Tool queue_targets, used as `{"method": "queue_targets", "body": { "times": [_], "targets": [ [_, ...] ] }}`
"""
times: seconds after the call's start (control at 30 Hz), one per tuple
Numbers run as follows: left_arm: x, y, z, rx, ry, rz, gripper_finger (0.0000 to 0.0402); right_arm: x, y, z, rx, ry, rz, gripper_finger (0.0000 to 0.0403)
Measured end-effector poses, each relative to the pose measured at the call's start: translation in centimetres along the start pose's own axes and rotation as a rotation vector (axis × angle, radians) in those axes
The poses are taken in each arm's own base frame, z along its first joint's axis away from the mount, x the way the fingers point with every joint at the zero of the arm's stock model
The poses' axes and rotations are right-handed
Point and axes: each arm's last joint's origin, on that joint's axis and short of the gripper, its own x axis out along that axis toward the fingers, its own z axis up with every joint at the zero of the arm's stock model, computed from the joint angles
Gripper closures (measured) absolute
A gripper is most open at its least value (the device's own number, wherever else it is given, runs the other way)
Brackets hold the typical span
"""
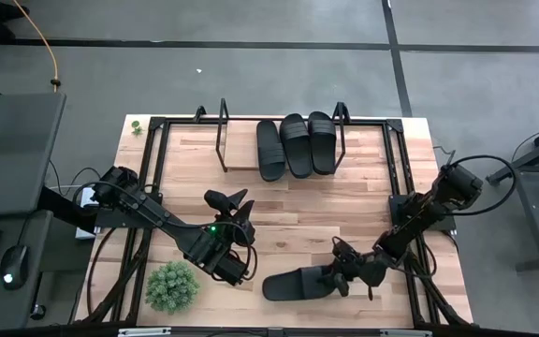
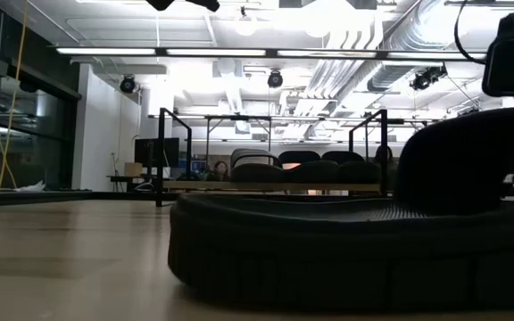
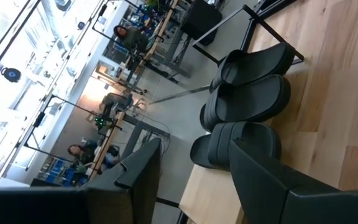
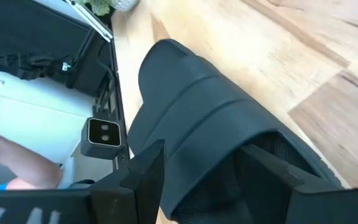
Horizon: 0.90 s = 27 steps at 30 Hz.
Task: Pick and place slides into the shelf
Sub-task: Put the black slipper on the shelf
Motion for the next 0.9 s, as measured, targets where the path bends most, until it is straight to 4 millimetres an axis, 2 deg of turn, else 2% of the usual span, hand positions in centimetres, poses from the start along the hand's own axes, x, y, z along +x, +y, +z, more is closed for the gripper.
{"method": "queue_targets", "body": {
  "times": [0.63, 0.9],
  "targets": [
    [0.0, 0.0, 0.0, -0.003, 0.006, -0.010, 0.0227, 0.2, -0.1, 0.1, -0.006, 0.019, -0.007, 0.0224],
    [0.0, -0.1, 0.0, -0.005, 0.006, -0.010, 0.0227, 2.2, 0.7, 0.4, -0.029, 0.100, -0.007, 0.0224]
  ]
}}
